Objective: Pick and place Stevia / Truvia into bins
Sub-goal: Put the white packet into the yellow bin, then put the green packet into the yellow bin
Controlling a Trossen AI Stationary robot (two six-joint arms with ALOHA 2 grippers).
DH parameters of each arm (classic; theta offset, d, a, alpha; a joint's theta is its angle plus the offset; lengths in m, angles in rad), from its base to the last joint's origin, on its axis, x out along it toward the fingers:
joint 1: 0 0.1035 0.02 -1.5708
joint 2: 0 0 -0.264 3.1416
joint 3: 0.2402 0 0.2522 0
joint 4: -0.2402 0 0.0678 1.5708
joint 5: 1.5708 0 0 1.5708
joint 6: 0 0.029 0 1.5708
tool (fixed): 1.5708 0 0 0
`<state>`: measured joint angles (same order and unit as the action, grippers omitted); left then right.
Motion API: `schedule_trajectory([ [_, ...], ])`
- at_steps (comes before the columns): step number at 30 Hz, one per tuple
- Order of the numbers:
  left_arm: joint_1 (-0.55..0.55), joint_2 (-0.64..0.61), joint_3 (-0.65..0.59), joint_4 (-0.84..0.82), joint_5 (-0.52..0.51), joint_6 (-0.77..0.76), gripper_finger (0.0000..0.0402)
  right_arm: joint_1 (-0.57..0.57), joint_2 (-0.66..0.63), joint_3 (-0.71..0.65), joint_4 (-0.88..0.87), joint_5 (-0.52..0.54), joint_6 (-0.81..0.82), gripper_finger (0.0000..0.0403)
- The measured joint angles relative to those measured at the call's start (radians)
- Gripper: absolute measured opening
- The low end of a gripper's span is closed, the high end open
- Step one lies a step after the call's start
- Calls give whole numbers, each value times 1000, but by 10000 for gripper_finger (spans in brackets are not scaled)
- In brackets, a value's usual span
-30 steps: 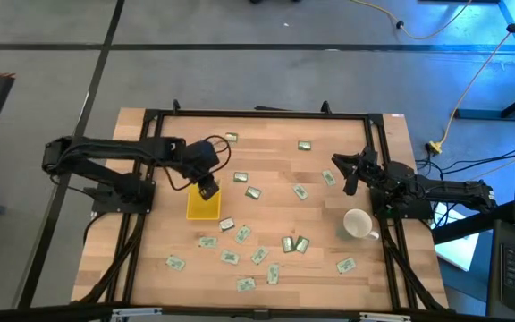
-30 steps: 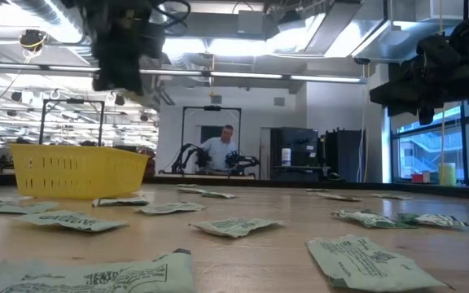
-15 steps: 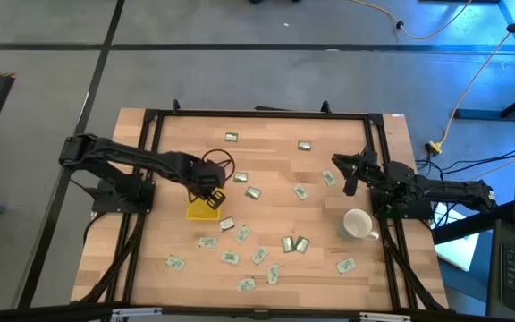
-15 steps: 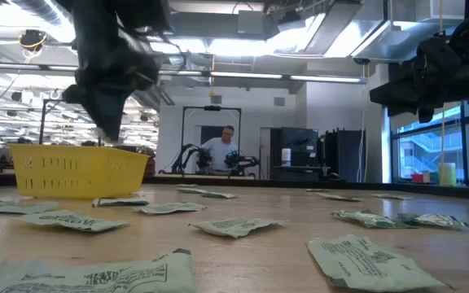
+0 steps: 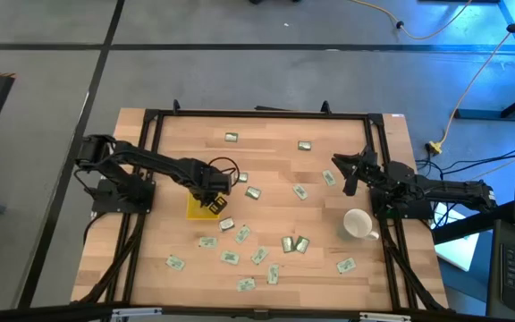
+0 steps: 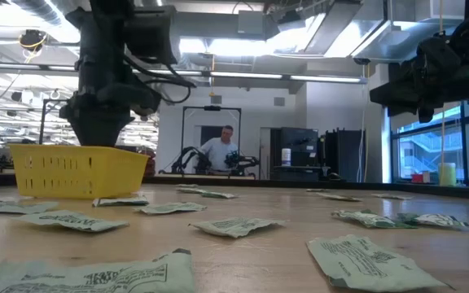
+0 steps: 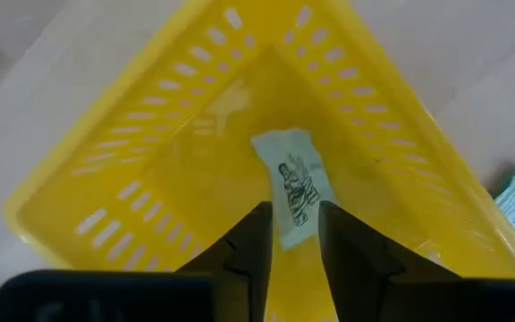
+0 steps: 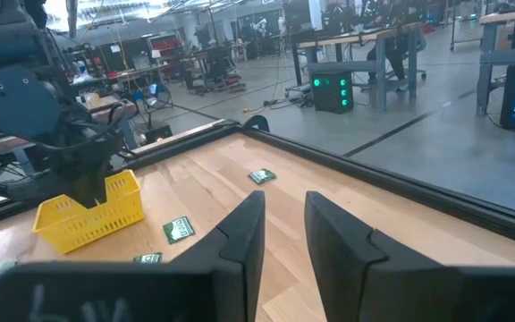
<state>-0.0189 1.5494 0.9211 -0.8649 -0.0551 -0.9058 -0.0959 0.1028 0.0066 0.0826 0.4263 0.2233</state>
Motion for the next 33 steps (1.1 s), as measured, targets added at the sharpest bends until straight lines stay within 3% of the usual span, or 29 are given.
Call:
schedule_trajectory([
  [6,-4,-91,0,78,5,23,92,0,0,0,0,0,-30,87],
  [13,-54,-145,0,441,86,233,96,0,0,0,0,0,-51,87],
  [19,-122,-120,0,622,55,384,106,0,0,0,0,0,-50,87],
  [29,-180,-74,4,584,-22,422,111,0,0,0,0,0,-46,87],
  [33,-193,-8,114,389,-30,461,111,0,0,0,0,0,-46,87],
])
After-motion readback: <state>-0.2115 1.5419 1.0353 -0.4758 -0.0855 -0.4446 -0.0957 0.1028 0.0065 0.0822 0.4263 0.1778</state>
